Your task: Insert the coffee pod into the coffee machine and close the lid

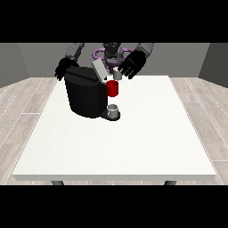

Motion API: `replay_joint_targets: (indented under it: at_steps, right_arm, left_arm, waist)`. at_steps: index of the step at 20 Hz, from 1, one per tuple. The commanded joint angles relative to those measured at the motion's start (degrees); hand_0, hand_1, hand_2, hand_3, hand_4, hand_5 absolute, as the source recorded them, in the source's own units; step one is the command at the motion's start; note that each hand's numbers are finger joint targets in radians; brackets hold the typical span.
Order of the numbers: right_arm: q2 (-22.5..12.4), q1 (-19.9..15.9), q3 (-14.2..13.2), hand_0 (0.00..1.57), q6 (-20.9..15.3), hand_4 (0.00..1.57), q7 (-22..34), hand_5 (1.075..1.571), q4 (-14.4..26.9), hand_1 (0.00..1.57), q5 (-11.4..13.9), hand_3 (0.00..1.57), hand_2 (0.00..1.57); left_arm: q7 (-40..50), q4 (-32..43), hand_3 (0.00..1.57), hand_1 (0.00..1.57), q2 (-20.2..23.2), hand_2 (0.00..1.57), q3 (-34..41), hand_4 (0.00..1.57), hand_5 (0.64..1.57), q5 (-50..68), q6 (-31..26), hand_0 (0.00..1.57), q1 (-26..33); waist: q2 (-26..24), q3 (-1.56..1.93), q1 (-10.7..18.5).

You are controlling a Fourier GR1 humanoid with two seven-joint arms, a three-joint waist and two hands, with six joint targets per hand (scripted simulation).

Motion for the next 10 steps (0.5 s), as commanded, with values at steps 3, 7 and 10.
replay_joint_targets:
  at_steps: [3, 7, 10]
  right_arm:
    - [-1.9, -2.4, -2.7, 0.00, -0.9, 0.48, 0.1, 1.571, 0.3, 0.00, -0.2, 0.00, 0.00]
    - [-1.8, -3.0, -3.2, 0.00, -0.7, 0.48, 1.7, 1.571, 0.2, 0.00, -1.2, 0.00, 0.00]
    - [-0.5, -0.6, -1.3, 0.00, -0.5, 0.51, 1.1, 1.571, -0.7, 0.00, -0.6, 0.00, 0.00]
  left_arm:
    - [-0.2, 0.0, 1.24, 1.31, -2.8, 1.33, -1.0, 0.49, 1.571, -0.7, 1.0, 1.31, -0.6]
    - [1.8, 1.0, 1.23, 1.30, -1.9, 1.33, -0.7, 0.50, 1.571, -0.9, -1.0, 1.30, -2.7]
    - [0.4, 1.3, 1.22, 1.27, -1.7, 1.30, -0.7, 0.51, 1.571, -1.4, 0.0, 1.27, -2.2]
  waist:
    - [1.7, 0.01, 0.7]
    - [1.6, 0.01, 0.6]
    - [1.8, 0.00, -0.3]
